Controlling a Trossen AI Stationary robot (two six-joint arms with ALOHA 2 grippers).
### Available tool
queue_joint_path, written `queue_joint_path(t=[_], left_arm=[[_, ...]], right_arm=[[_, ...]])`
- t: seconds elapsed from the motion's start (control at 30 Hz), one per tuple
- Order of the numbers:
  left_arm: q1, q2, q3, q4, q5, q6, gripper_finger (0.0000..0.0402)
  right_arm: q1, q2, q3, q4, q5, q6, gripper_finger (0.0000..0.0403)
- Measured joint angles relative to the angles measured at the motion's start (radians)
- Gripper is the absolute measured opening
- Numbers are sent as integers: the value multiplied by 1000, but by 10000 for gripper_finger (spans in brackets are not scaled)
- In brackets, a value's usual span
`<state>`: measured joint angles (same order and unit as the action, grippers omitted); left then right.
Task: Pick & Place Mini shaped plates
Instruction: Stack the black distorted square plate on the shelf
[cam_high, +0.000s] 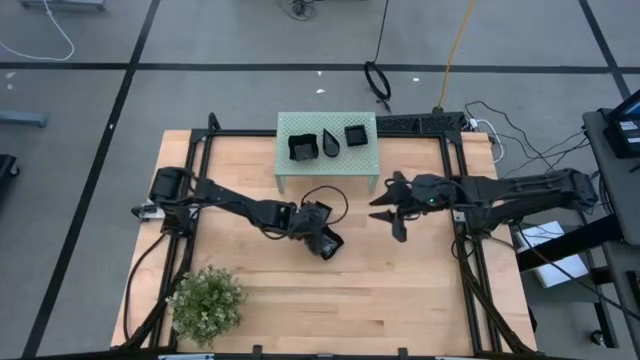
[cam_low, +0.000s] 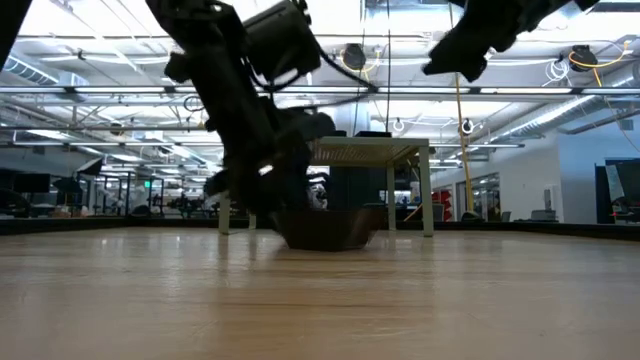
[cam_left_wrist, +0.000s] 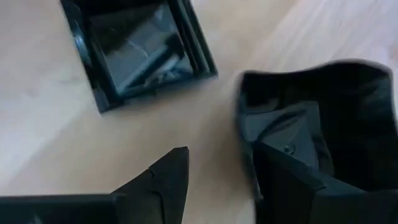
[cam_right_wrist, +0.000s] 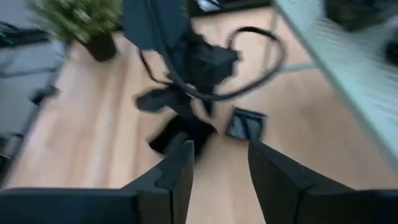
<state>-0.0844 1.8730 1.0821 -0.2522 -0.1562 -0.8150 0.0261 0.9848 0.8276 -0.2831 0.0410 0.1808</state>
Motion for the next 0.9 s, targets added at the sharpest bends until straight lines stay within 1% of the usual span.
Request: queue_joint_path(t=[0.07, 0.2, 0.27, 0.37, 0.5, 0.53, 0.6, 0.7, 0.77, 0.9], left_arm=[[5, 24, 0, 26, 35, -5, 184], [6, 34, 2, 38, 47, -41, 183], [6, 26, 1, 37, 54, -53, 170], [6, 22, 0, 68, 74, -74, 121], [6, -11, 1, 117, 105, -121, 24], [6, -24, 1, 115, 106, -141, 13], [6, -50, -2, 139, 100, -168, 13], [6, -112, 0, 157, 45, -183, 8], [8, -160, 1, 178, -17, -183, 5], [24, -266, 1, 182, -203, -136, 9]], right_arm=[[-7, -33, -4, -48, 30, -22, 139], [-20, -90, -34, -73, 77, -44, 139], [-25, -109, -51, -71, 92, -44, 139], [-37, -142, -84, -73, 93, -44, 139], [-56, -176, -118, -73, 92, -44, 139], [-61, -182, -120, -71, 92, -46, 139], [-73, -195, -122, -73, 93, -60, 139], [-91, -211, -122, -68, 93, -105, 139], [-105, -222, -123, -65, 94, -131, 139], [-128, -230, -124, -38, 106, -144, 139]])
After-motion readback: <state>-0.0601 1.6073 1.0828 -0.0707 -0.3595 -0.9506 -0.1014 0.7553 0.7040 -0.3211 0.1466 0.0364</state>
